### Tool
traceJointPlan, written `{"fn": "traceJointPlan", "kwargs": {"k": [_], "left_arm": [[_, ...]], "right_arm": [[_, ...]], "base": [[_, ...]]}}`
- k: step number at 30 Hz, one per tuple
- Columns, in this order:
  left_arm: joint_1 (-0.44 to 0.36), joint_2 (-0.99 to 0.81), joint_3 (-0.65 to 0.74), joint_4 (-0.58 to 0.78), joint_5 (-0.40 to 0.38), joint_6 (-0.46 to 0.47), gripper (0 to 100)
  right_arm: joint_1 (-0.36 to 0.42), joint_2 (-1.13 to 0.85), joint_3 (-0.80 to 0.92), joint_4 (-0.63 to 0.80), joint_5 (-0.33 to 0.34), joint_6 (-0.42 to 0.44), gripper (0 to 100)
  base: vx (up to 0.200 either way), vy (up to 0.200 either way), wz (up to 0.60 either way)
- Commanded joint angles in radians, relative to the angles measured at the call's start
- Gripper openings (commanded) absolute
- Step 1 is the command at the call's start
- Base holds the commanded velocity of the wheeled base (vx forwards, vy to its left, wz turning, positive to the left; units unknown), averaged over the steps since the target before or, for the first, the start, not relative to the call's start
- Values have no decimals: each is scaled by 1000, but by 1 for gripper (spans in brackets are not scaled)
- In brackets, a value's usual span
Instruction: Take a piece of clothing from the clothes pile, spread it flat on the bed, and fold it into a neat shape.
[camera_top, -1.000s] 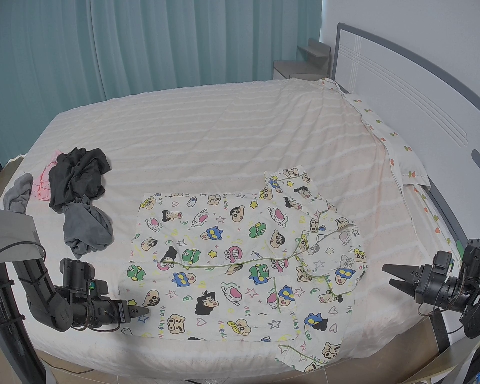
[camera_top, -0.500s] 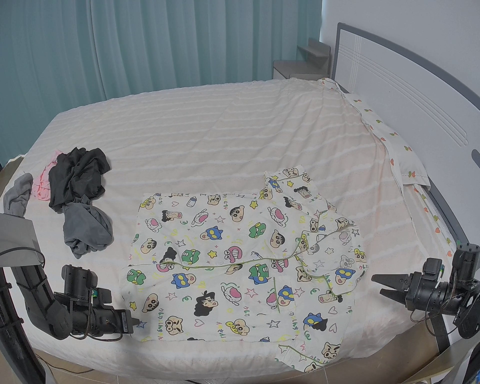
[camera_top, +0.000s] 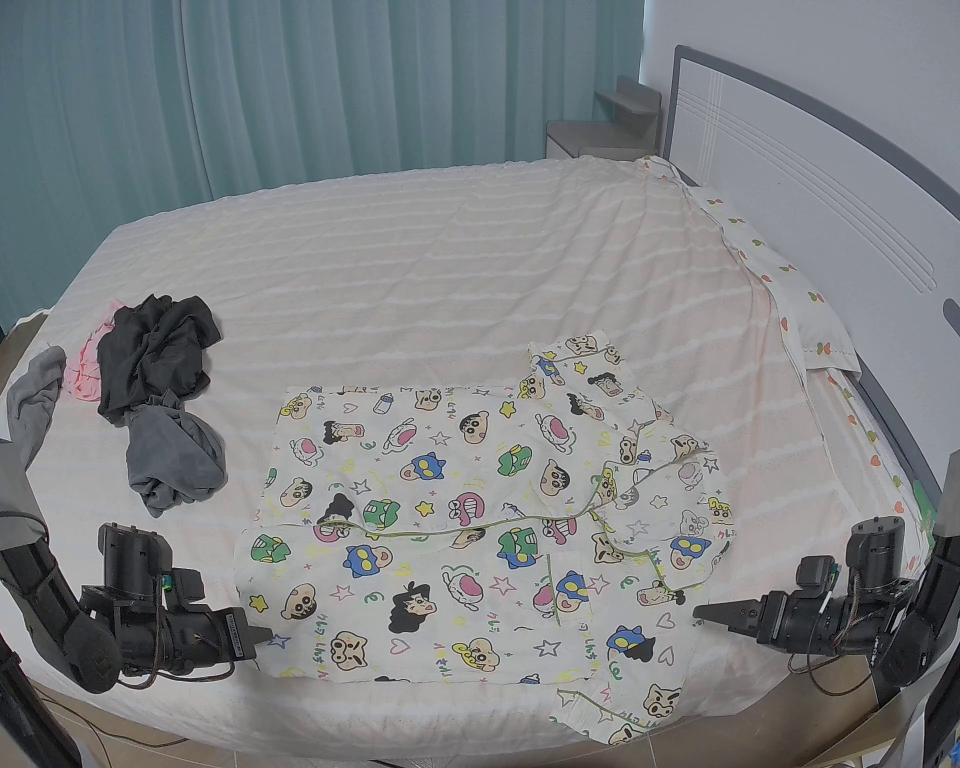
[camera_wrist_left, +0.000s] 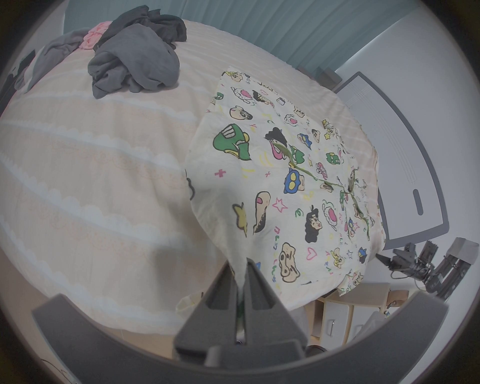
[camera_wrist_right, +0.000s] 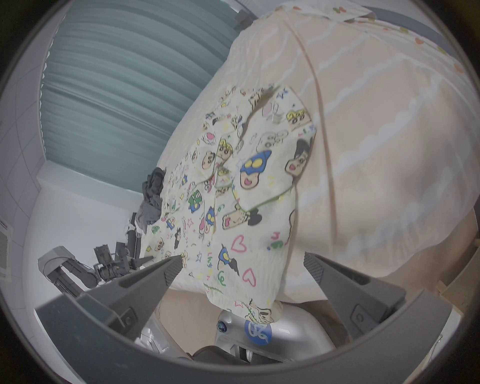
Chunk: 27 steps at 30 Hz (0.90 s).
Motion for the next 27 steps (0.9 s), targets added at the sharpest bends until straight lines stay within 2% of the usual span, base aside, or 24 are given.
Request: {"fn": "traceJointPlan", "kwargs": {"k": [1, 6, 10, 15, 18, 27], "left_arm": [[-10, -70, 25, -1, -2, -21, 0], [-26, -92, 26, -1, -9, -47, 0], [-32, -96, 38, -3, -10, -50, 0], [-33, -98, 38, -9, -10, -50, 0], [-33, -98, 40, -10, -9, -50, 0], [-35, -98, 41, -10, -9, -50, 0]], "right_arm": [[50, 88, 15, -22, -1, -3, 100], [135, 142, 5, -97, -14, 9, 100], [130, 178, 18, -151, -39, 8, 100], [107, 181, 18, -149, -42, 8, 100], [109, 181, 18, -146, -71, 8, 100], [135, 226, 18, -184, -71, 8, 100]], "base": [[0, 0, 0], [0, 0, 0], [0, 0, 0], [0, 0, 0], [0, 0, 0], [0, 0, 0]]}}
